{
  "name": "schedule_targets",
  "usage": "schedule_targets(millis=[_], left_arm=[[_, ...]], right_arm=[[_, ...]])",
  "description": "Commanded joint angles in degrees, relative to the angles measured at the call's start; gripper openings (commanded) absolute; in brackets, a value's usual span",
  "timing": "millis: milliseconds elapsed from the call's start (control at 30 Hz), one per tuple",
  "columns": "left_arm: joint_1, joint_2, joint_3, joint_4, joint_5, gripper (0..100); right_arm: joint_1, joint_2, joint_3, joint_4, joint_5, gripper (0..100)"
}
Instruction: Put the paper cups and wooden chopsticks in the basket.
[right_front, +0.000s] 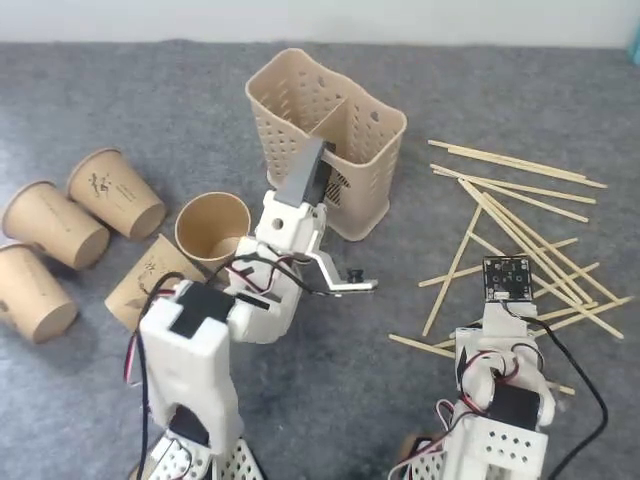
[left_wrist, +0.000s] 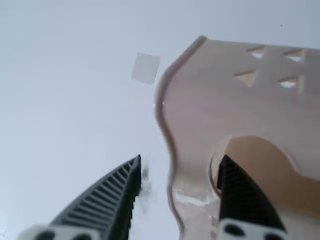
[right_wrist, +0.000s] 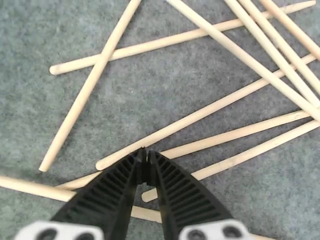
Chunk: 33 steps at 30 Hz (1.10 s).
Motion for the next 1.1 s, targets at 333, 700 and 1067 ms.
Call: schedule_targets(millis=[333,700,1067], left_arm=[[-1.58,-18.9,12.35,5.98,2.55,23],[-2.2,-39.91,27.47,19.16,5.8,23],[-6.68,-57.23,33.63,38.86,7.82,23]], right_arm=[[0.57,0.22,-1.49,-1.19,0.79,0.7],[0.57,0.22,-1.49,-1.27,0.7,0.7],[0.57,0.22,-1.49,-1.27,0.62,0.7]])
